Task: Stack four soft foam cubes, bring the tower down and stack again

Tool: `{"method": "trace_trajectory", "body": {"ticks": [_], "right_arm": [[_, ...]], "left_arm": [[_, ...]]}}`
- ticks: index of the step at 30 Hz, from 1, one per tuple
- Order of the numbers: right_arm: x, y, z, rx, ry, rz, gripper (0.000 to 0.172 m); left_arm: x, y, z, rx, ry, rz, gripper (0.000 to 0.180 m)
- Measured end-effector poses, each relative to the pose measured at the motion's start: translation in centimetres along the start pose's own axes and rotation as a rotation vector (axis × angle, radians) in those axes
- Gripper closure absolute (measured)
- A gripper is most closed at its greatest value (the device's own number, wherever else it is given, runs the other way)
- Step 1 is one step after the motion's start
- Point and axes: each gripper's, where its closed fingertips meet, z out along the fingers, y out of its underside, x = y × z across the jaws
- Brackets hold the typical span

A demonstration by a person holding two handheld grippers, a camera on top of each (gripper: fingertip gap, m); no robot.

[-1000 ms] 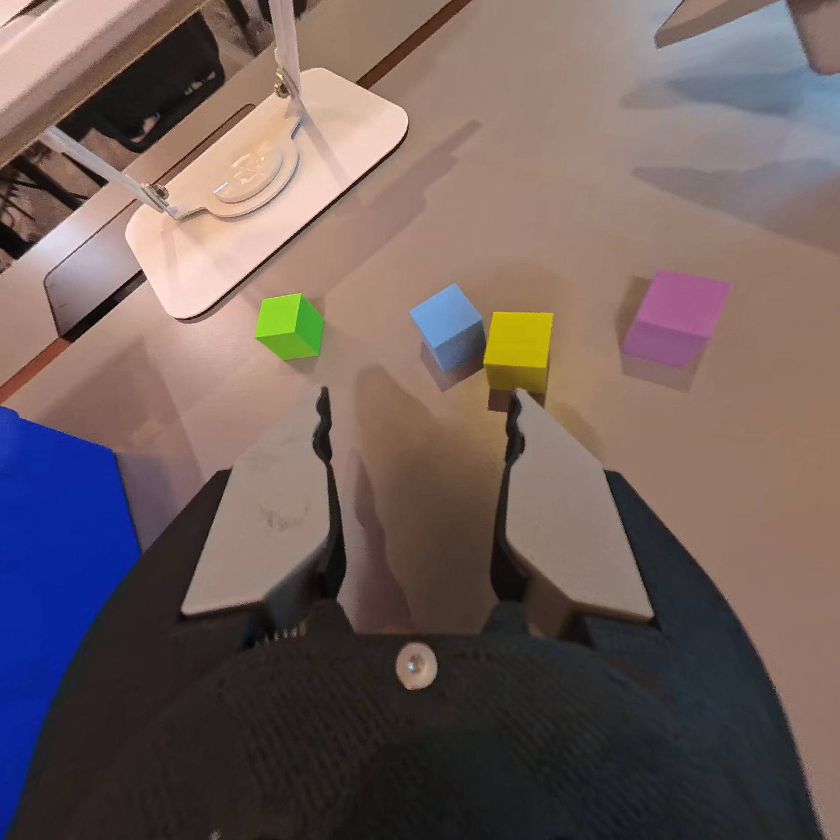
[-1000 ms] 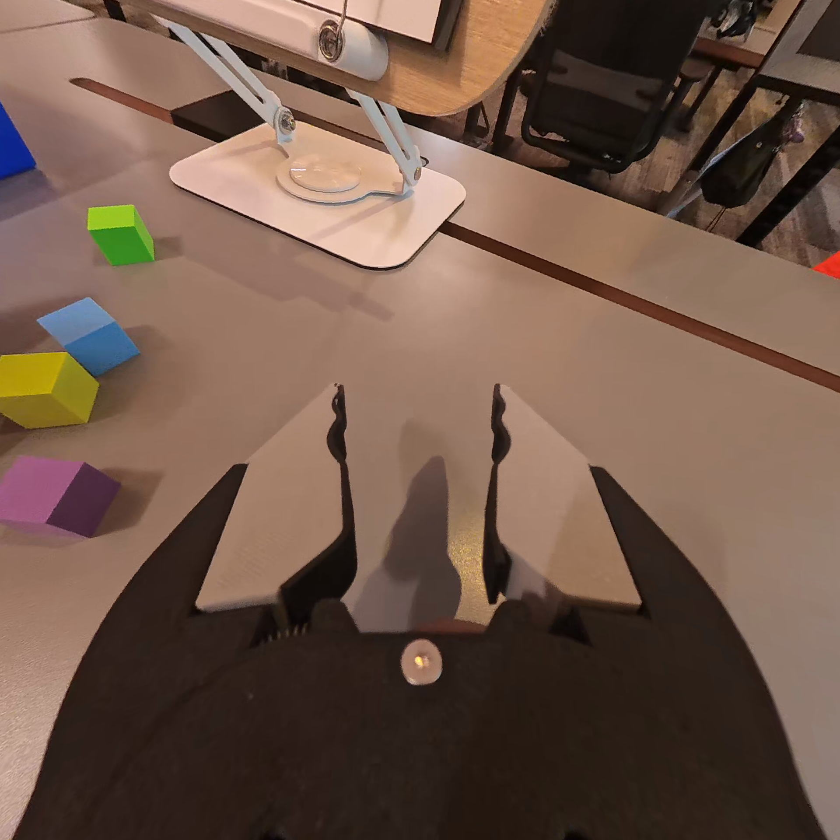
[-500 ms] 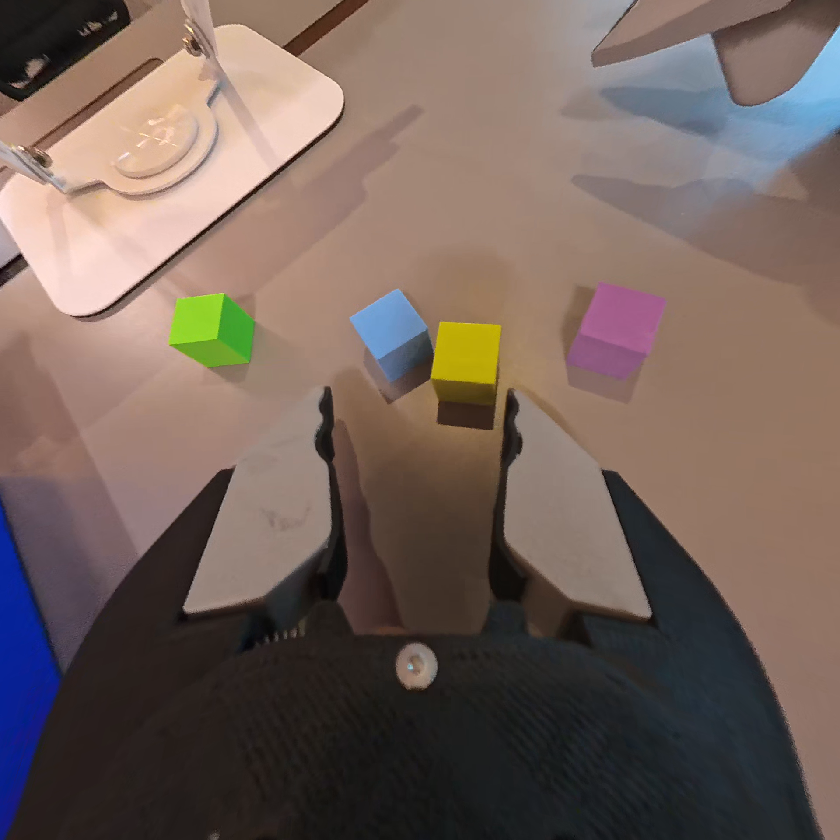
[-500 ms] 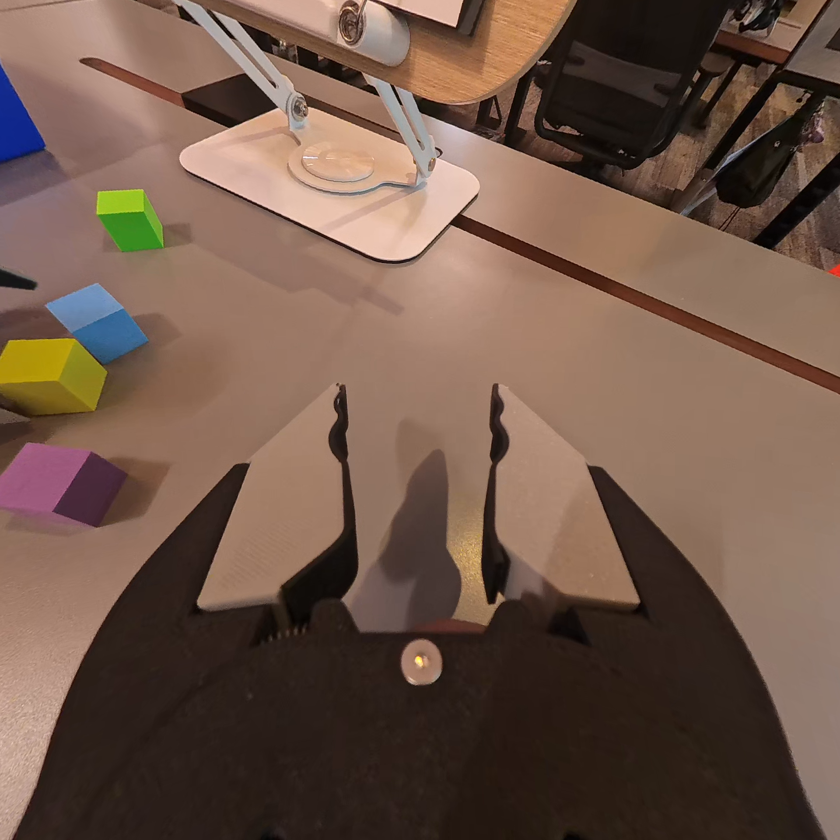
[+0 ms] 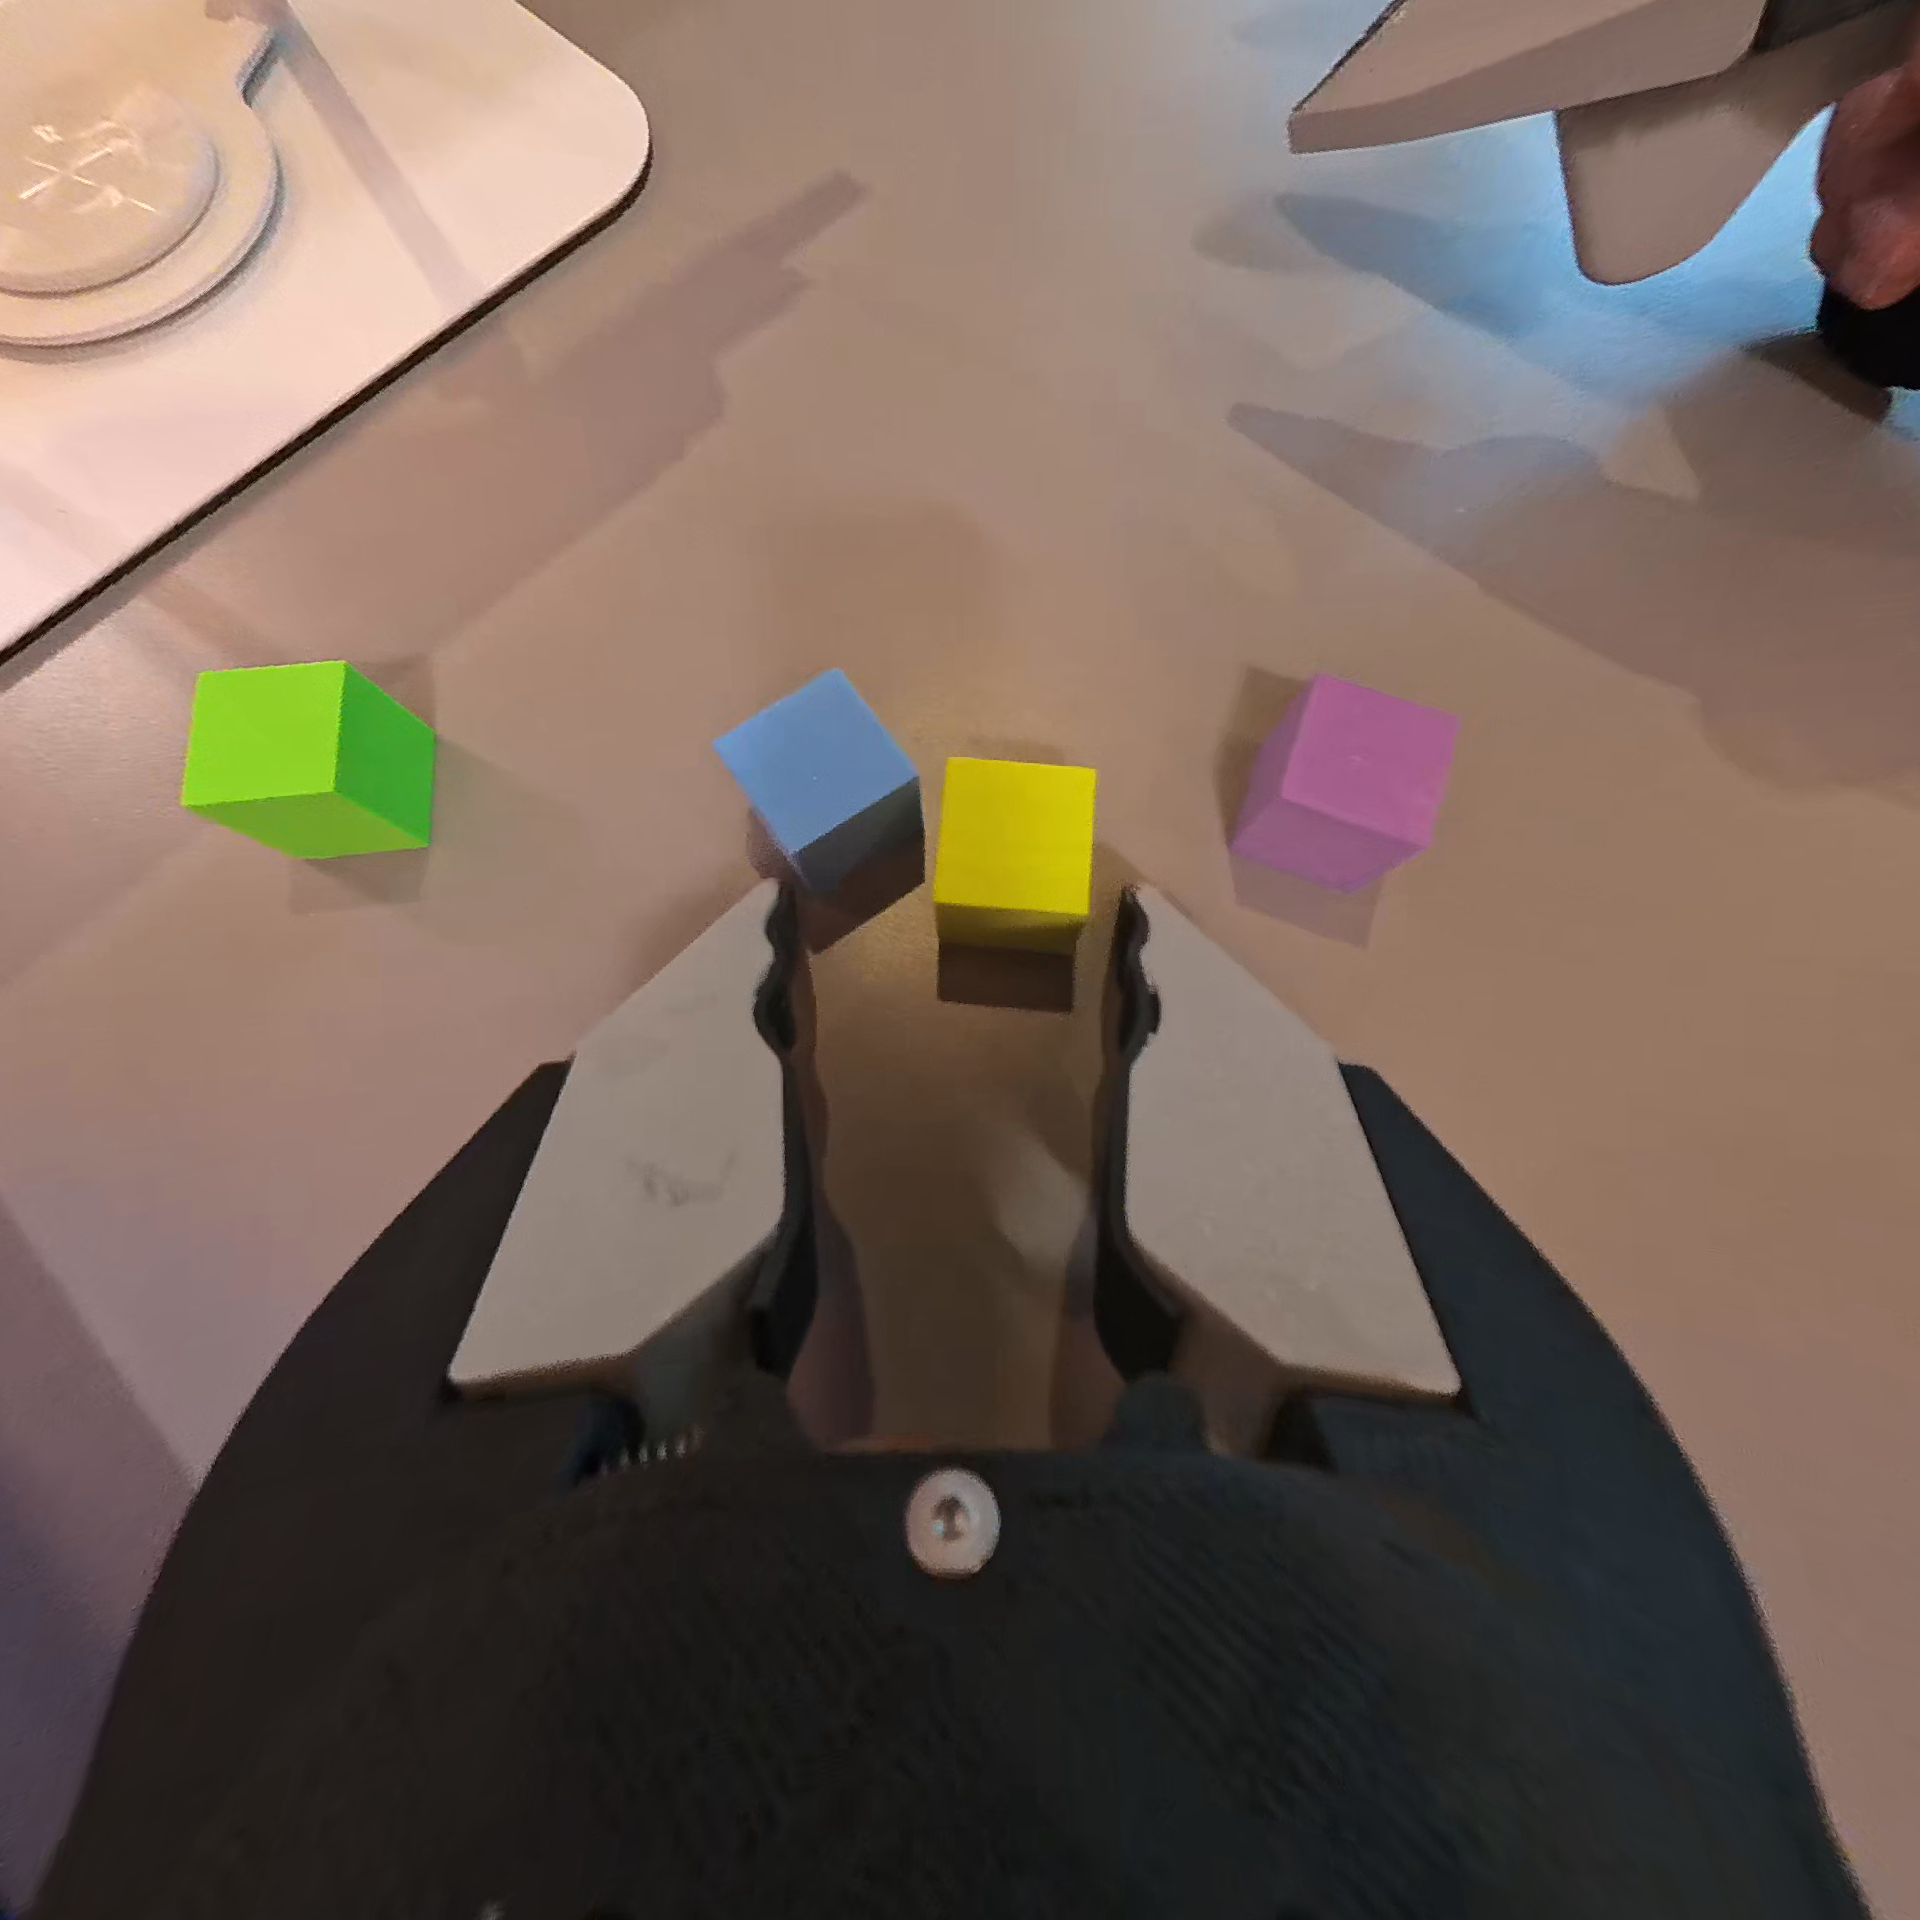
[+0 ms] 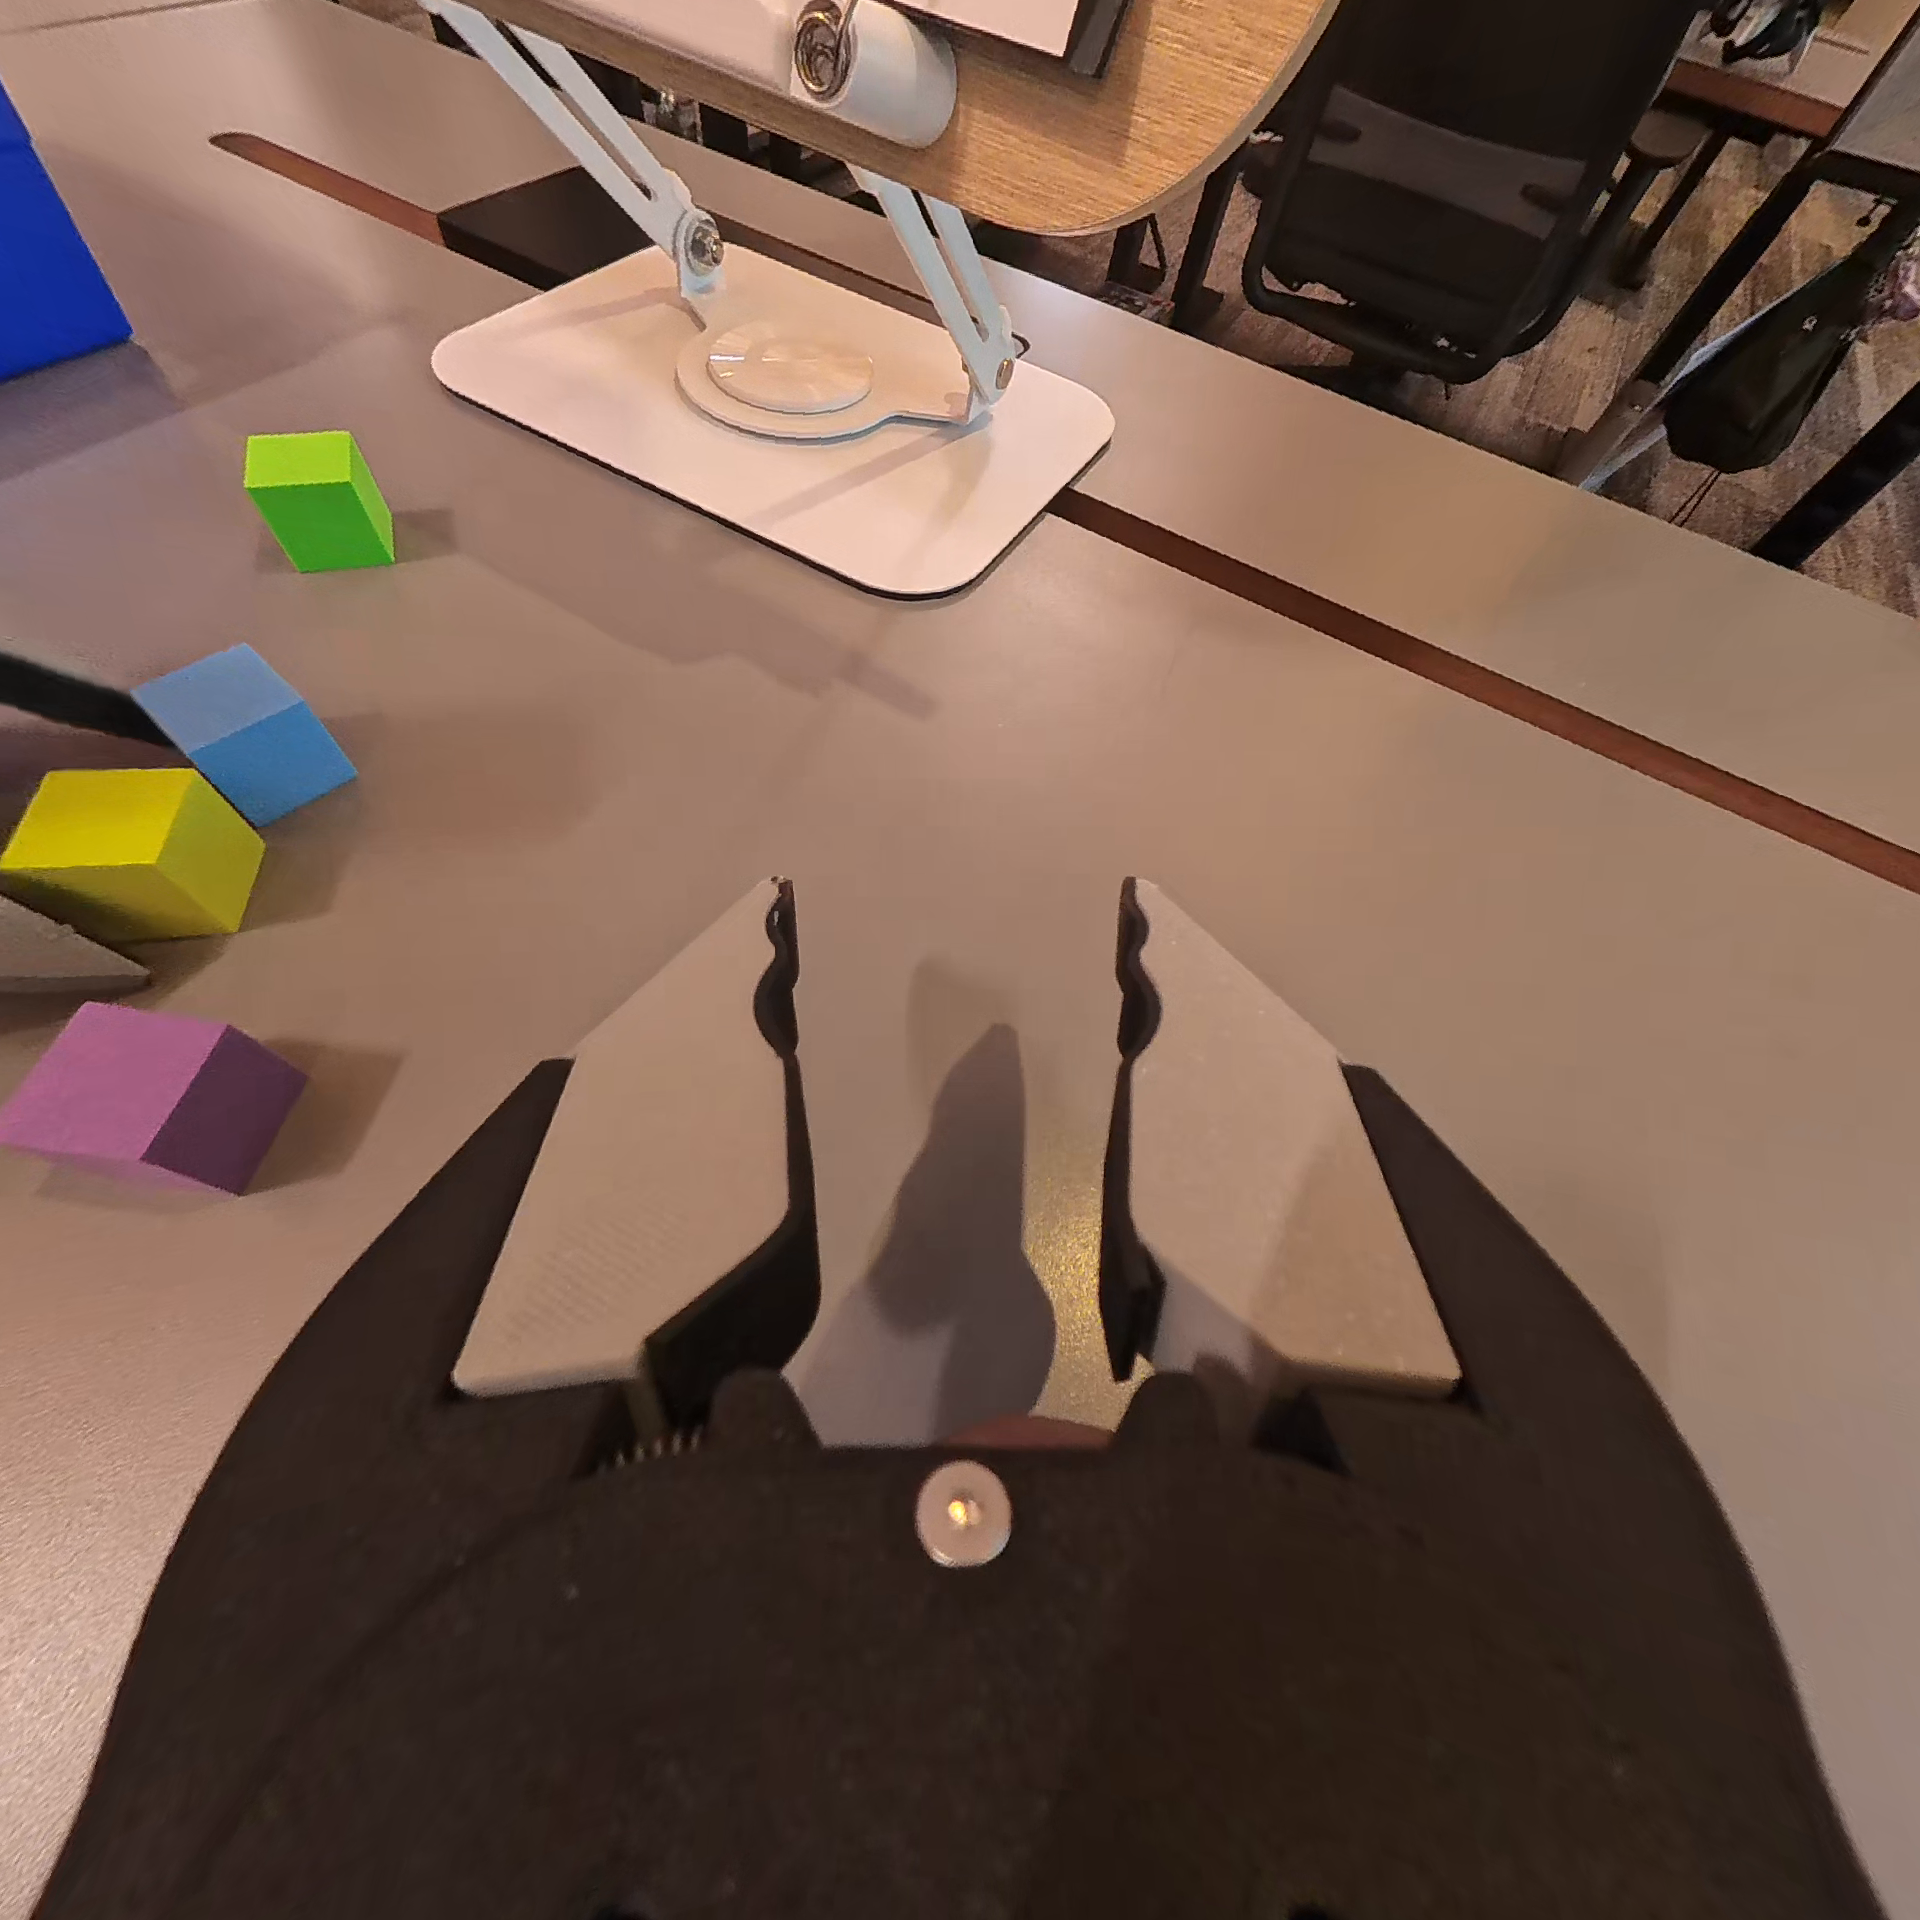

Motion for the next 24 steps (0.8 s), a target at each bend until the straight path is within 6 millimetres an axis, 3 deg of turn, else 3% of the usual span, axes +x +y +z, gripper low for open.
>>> {"method": "trace_trajectory", "body": {"ticks": [11, 15, 20, 24], "right_arm": [[-0.3, 0.1, 0.1, -0.01, -0.005, -0.017, 0.114], [-0.3, 0.2, 0.1, -0.012, -0.009, -0.018, 0.114], [-0.6, 0.2, 0.2, -0.018, -0.02, -0.024, 0.115], [-0.8, 0.3, 0.2, -0.025, -0.027, -0.035, 0.115]], "left_arm": [[1.4, -0.4, 0.2, 0.007, 0.003, 0.046, 0.132], [1.7, -0.4, 0.1, 0.01, 0.002, 0.078, 0.154], [1.9, 0.0, -0.4, 0.007, 0.031, 0.146, 0.154], [3.3, 0.8, -1.2, -0.004, 0.159, 0.221, 0.154]]}}
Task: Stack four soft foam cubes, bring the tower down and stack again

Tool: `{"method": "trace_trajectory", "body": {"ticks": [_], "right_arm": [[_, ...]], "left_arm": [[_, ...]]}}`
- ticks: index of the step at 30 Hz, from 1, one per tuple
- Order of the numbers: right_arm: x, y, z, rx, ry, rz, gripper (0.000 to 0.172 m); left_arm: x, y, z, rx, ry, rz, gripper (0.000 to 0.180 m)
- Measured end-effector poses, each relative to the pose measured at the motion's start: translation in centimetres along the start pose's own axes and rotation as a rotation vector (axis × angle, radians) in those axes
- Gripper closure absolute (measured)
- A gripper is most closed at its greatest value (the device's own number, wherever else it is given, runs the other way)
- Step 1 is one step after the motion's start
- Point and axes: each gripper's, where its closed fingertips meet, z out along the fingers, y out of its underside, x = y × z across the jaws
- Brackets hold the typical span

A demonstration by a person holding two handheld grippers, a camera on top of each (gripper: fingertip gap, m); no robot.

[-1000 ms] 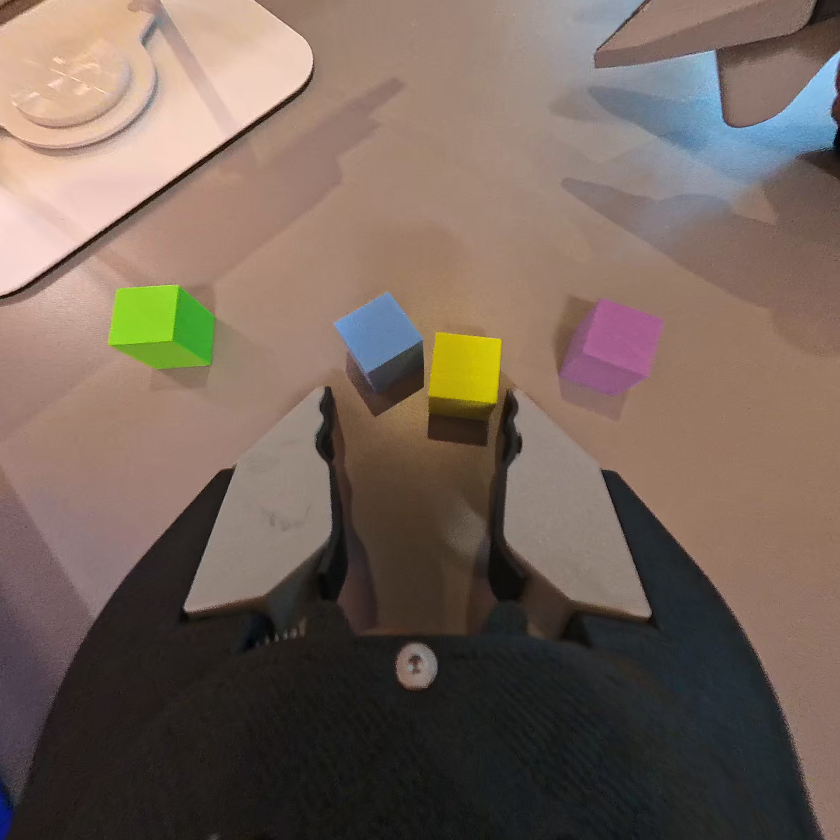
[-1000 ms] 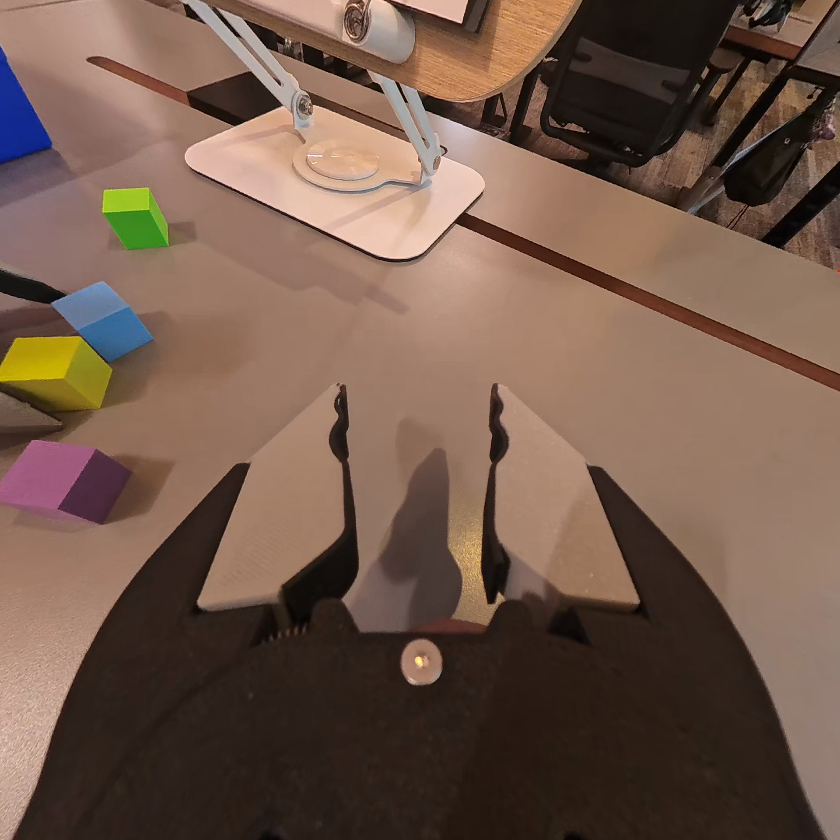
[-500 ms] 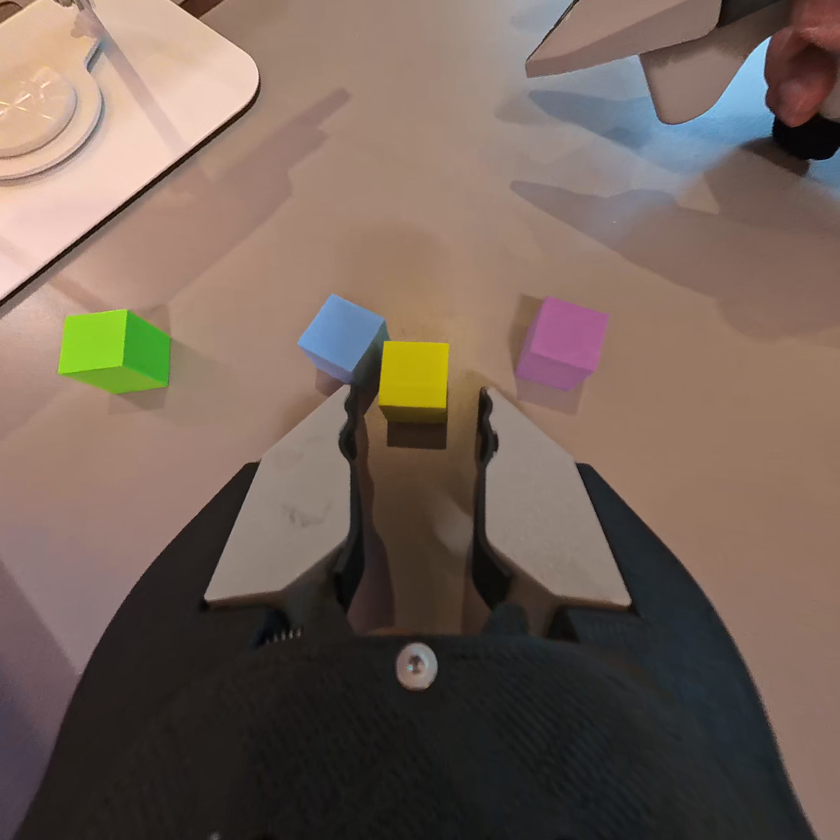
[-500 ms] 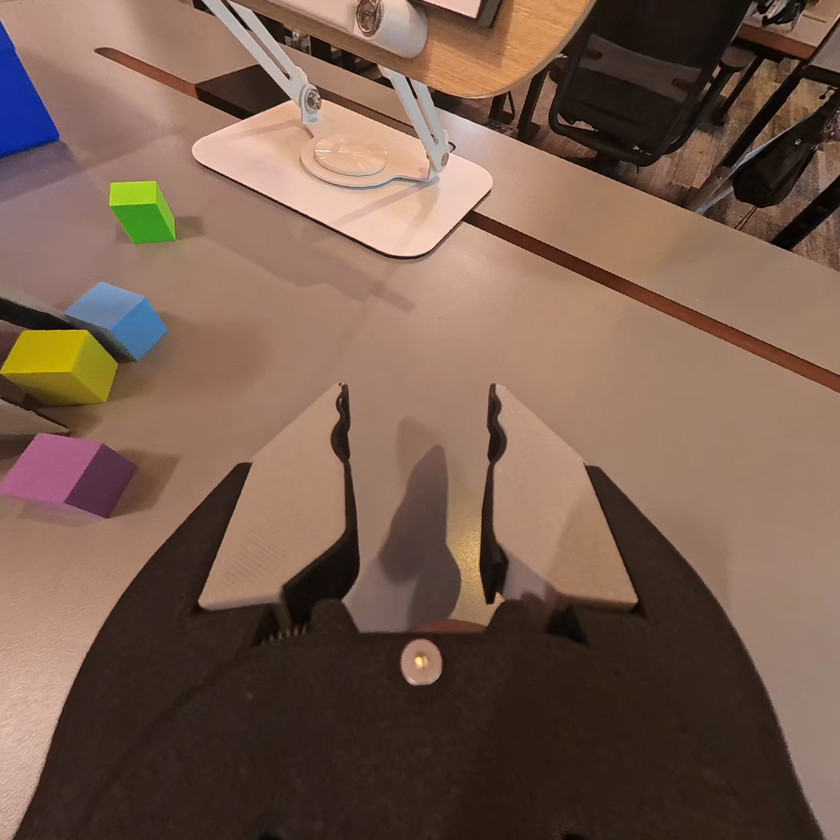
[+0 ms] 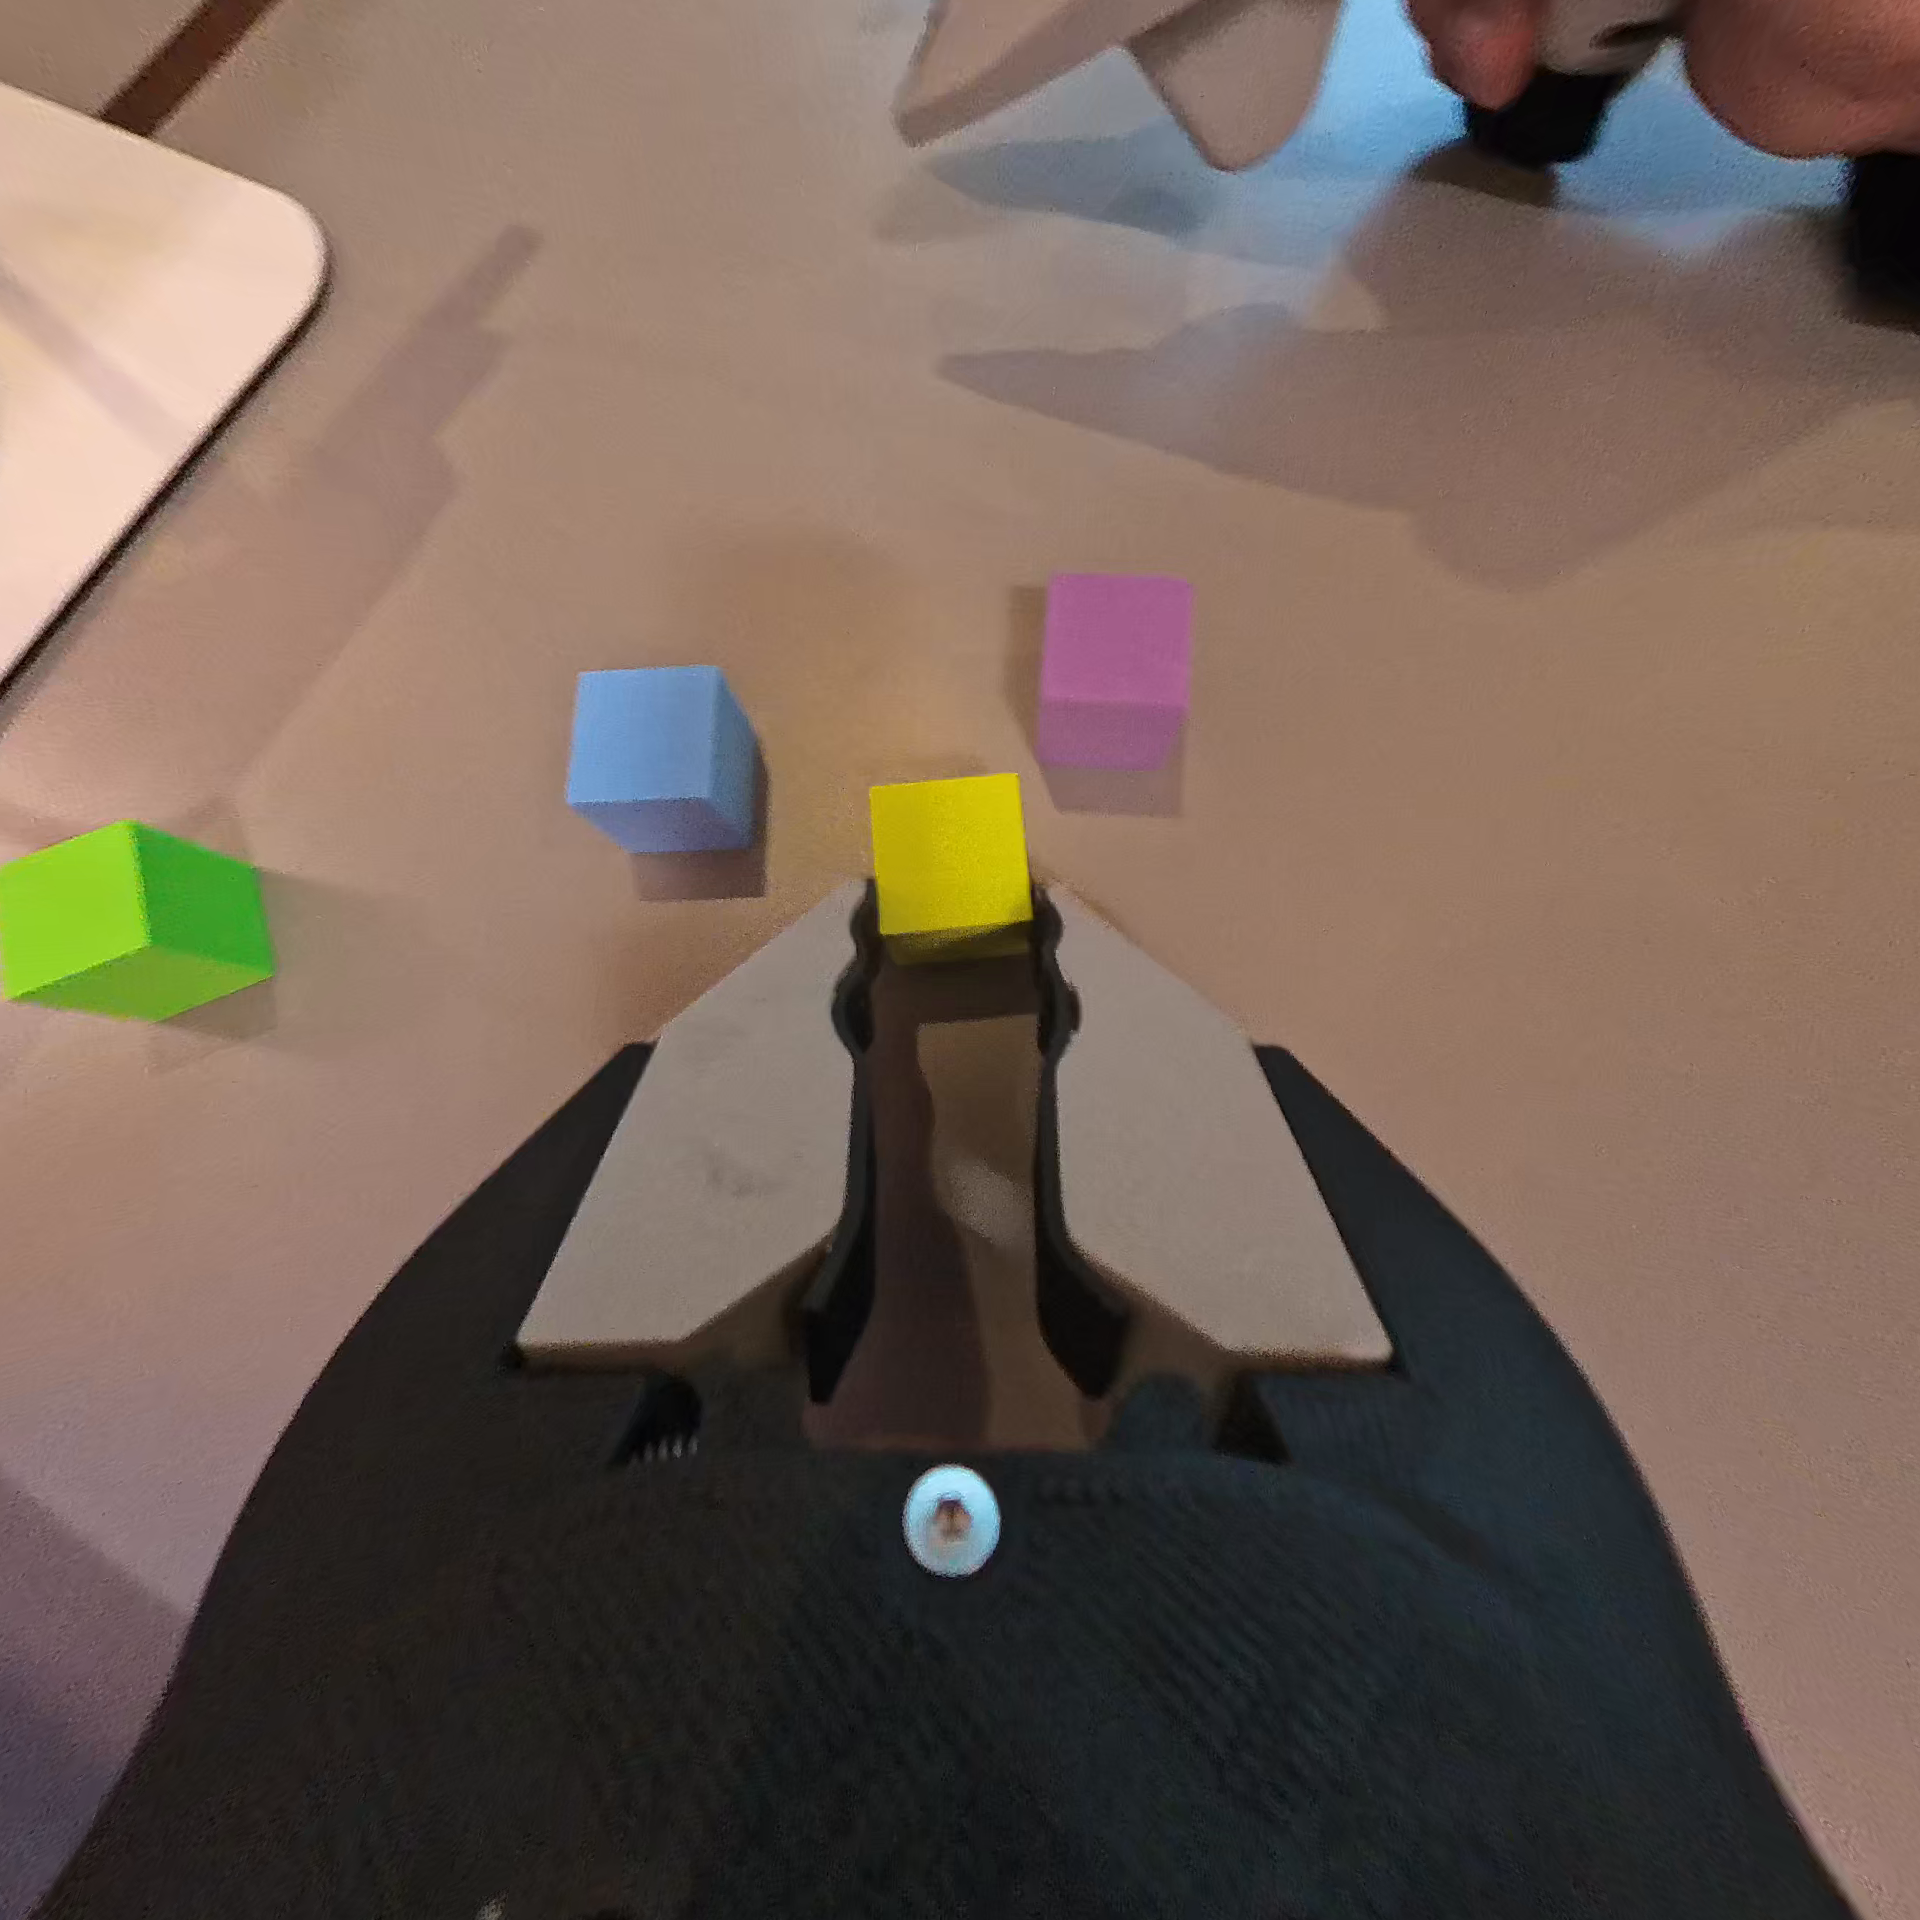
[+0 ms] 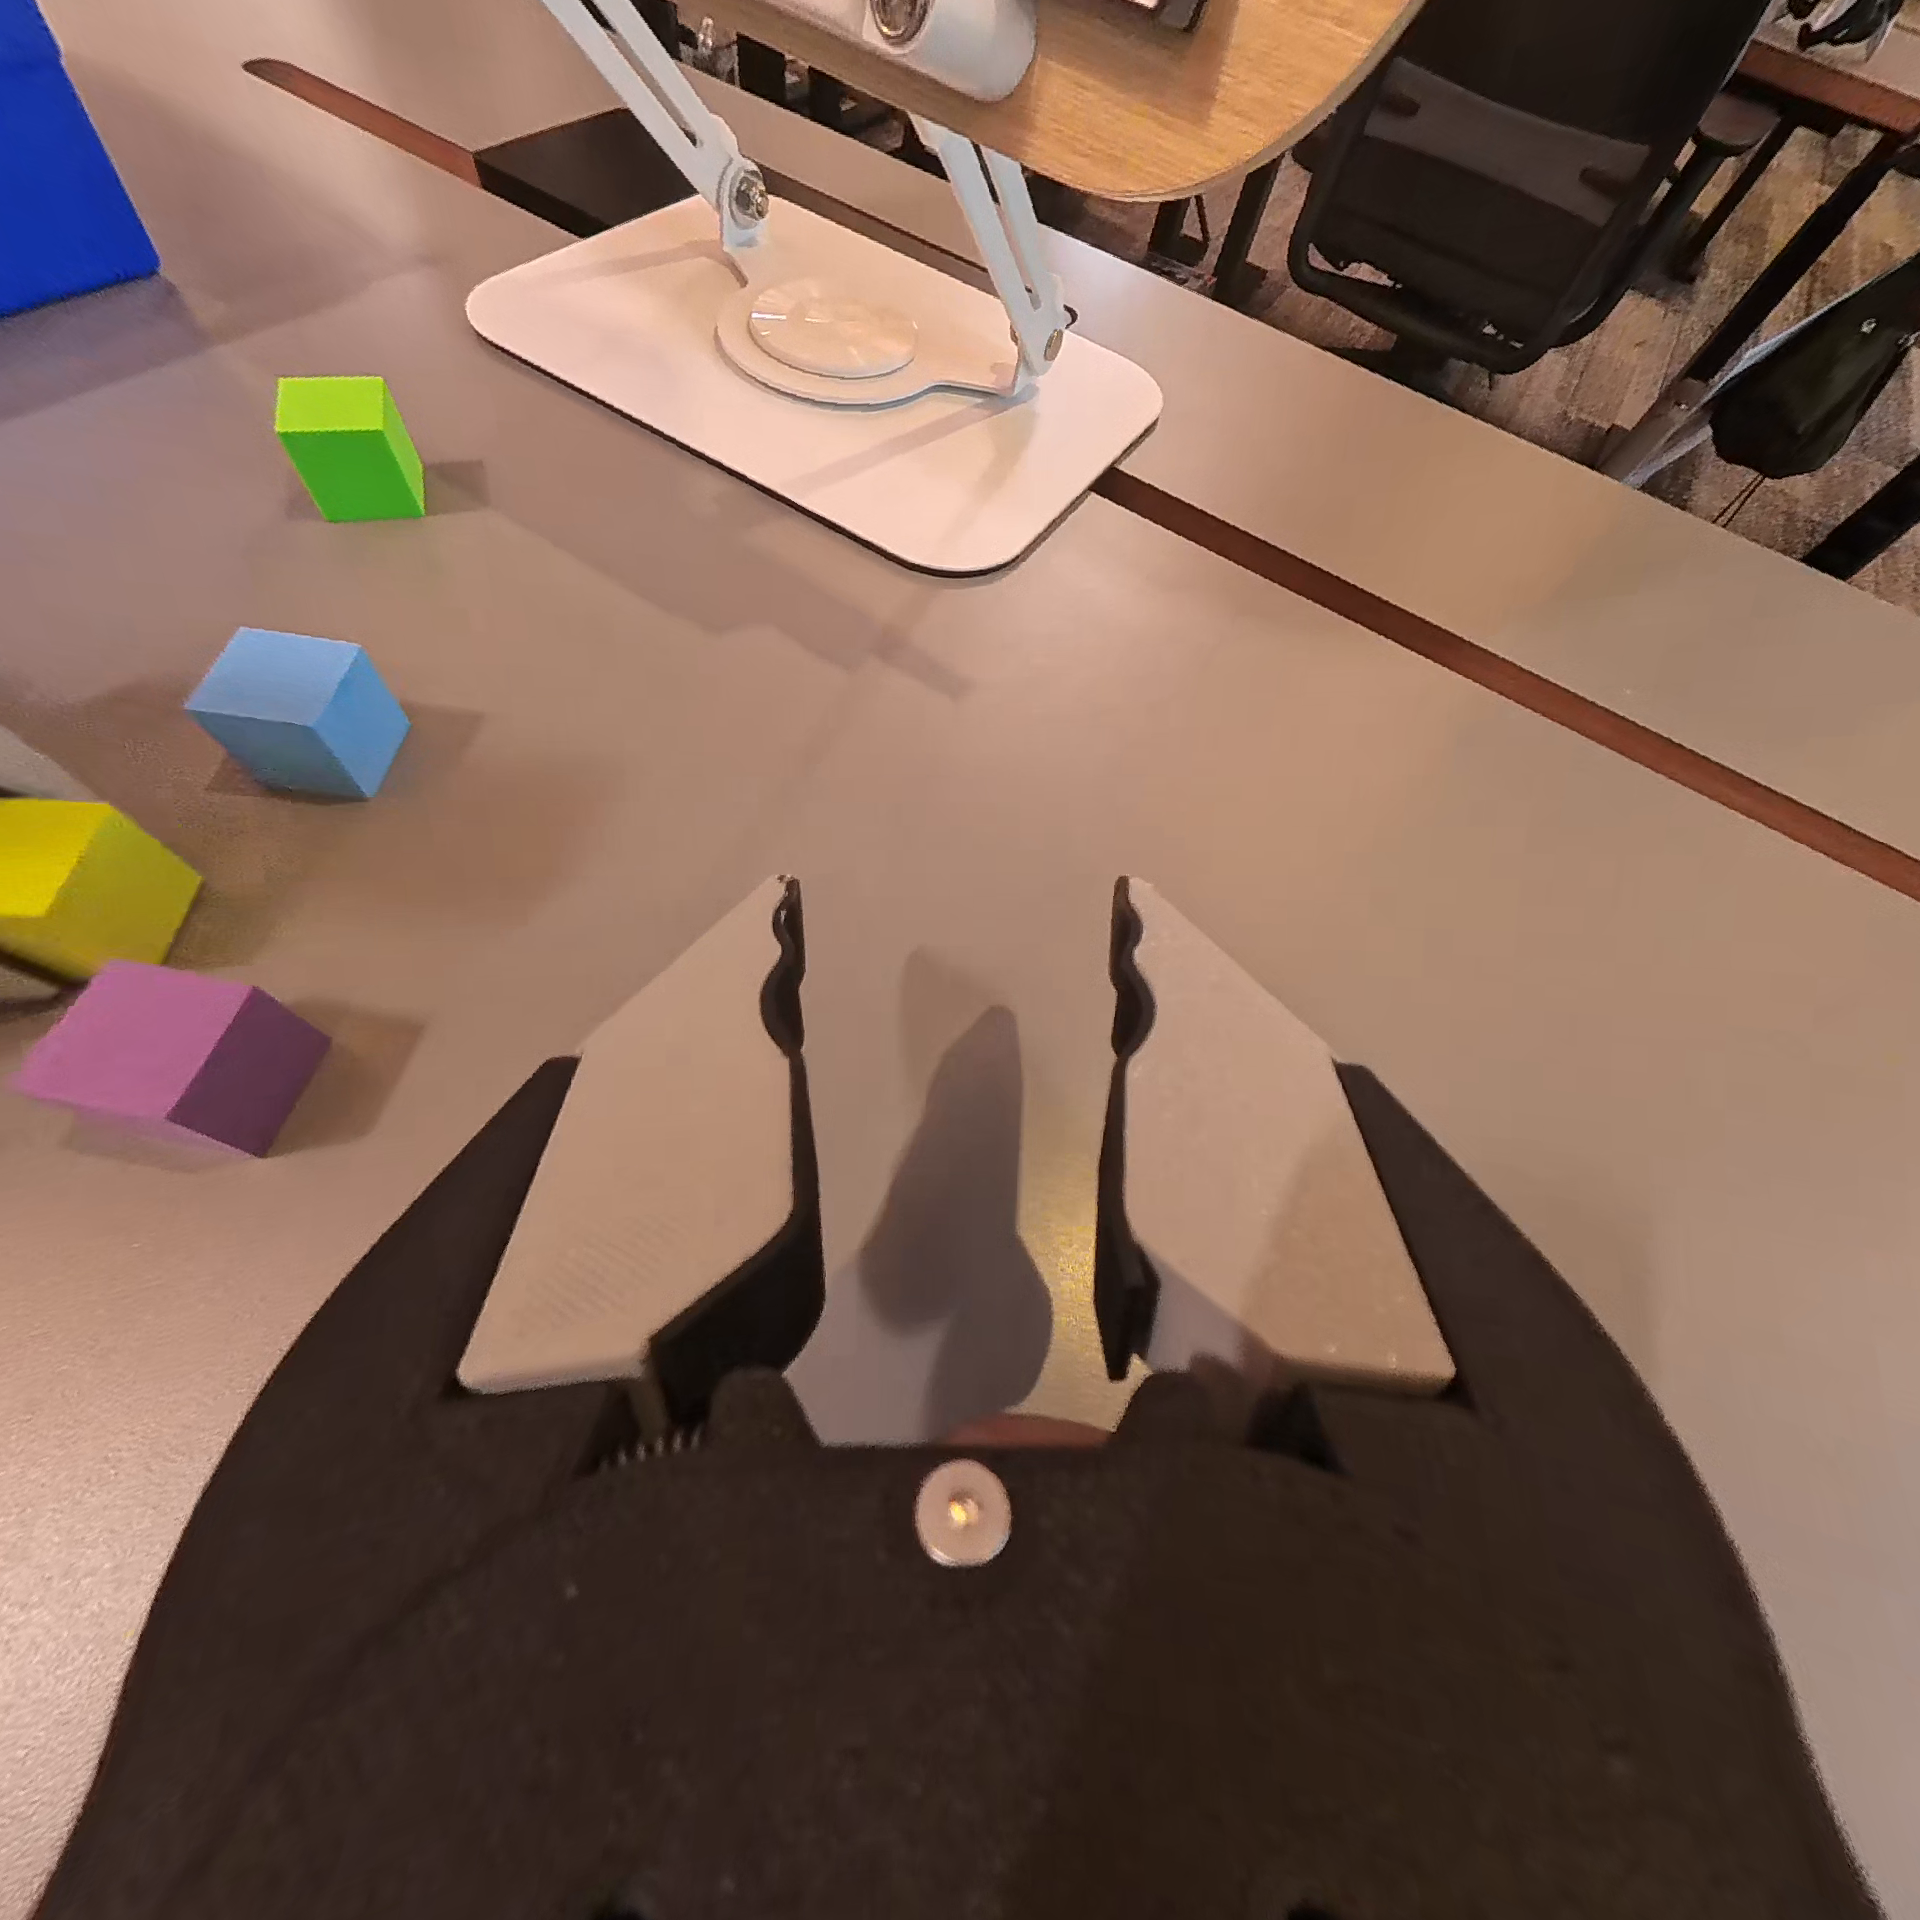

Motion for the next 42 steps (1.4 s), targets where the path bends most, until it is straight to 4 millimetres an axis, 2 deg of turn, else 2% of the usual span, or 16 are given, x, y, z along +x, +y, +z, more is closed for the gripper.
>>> {"method": "trace_trajectory", "body": {"ticks": [6, 10, 15, 18, 28, 33, 35, 37, 42], "right_arm": [[-0.3, 0.0, 0.1, -0.003, -0.018, 0.0, 0.116], [-0.6, -0.1, 0.0, 0.004, -0.029, 0.0, 0.116], [-0.6, -0.1, 0.0, 0.005, -0.047, 0.02, 0.116], [-0.5, 0.0, 0.0, 0.003, -0.057, 0.031, 0.117], [-0.8, -0.1, -0.1, 0.004, -0.058, 0.02, 0.117], [-0.8, 0.0, -0.1, 0.003, -0.058, 0.019, 0.117], [-0.8, 0.0, -0.1, 0.002, -0.06, 0.023, 0.117], [-0.7, -0.1, 0.0, 0.004, -0.061, 0.027, 0.117], [-0.6, -0.1, -0.1, 0.006, -0.062, 0.031, 0.117]], "left_arm": [[3.2, 0.6, -0.9, 0.04, 0.176, 0.21, 0.155], [3.8, 0.6, -1.0, 0.052, 0.272, 0.301, 0.155], [4.0, 0.7, -0.9, 0.018, 0.373, 0.277, 0.155], [4.1, 0.9, -1.1, 0.01, 0.365, 0.273, 0.155], [7.5, 1.4, -1.8, -0.038, 0.397, 0.336, 0.155], [7.8, 1.3, -1.8, -0.032, 0.388, 0.331, 0.155], [7.6, 1.2, -1.7, -0.034, 0.372, 0.327, 0.149], [7.4, 1.3, -1.7, -0.047, 0.357, 0.317, 0.135], [7.1, 1.6, -2.5, -0.076, 0.345, 0.297, 0.119]]}}
